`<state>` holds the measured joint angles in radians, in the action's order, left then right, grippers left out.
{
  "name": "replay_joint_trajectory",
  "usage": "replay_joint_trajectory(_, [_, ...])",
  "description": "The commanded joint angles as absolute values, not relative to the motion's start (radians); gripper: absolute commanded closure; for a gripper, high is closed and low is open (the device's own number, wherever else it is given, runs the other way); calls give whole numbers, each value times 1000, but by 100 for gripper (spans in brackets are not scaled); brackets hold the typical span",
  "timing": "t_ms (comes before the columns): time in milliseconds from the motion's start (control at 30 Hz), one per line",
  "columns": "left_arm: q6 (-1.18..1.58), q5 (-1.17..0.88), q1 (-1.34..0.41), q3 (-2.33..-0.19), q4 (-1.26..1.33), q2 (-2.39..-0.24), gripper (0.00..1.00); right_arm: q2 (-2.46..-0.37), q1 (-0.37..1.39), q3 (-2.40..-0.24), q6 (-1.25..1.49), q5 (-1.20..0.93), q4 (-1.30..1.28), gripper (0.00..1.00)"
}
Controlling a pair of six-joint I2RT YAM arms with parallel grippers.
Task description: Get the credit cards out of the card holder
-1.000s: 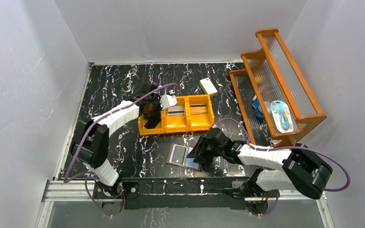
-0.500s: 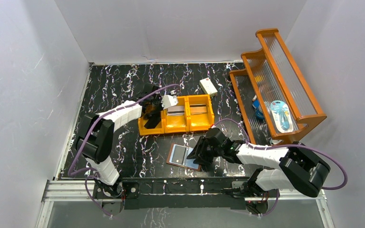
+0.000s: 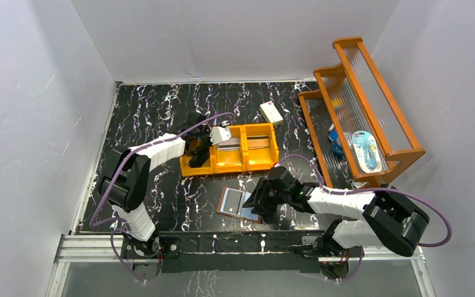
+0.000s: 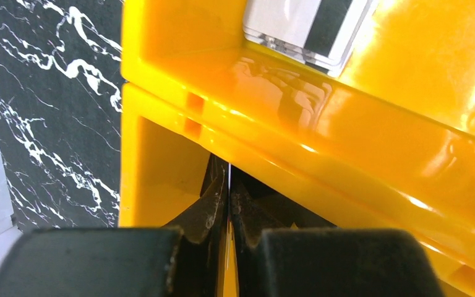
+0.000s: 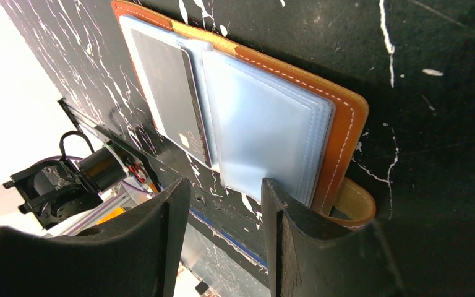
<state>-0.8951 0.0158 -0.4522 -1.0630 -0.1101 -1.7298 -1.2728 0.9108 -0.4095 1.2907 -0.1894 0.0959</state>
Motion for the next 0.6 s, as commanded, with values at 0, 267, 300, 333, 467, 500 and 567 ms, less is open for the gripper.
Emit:
replay_joint_trajectory(0, [-908,16,-443,-1022,-83,-1685,95,-1245,907,-428,1279,-172,61,45])
replay_joint_trajectory(267, [-900,4,-440,-994,-79,-1637,86,-1259,905,-428,1278,-180,64,45])
replay_joint_trajectory(300, [-900,5,-440,-993,-78,-1632,85,-1260,905,-428,1278,-179,65,45])
replay_joint_trajectory(333, [-902,7,-439,-993,-78,-1628,85,-1262,905,-429,1278,-180,68,45])
replay_joint_trajectory(467, [-904,4,-436,-992,-82,-1616,81,-1270,905,-436,1275,-188,70,45])
replay_joint_trajectory(500, [-902,-4,-435,-990,-77,-1611,79,-1272,904,-437,1275,-190,69,45])
replay_joint_trajectory(567, [-902,-2,-432,-980,-64,-1606,76,-1271,905,-437,1275,-190,65,45])
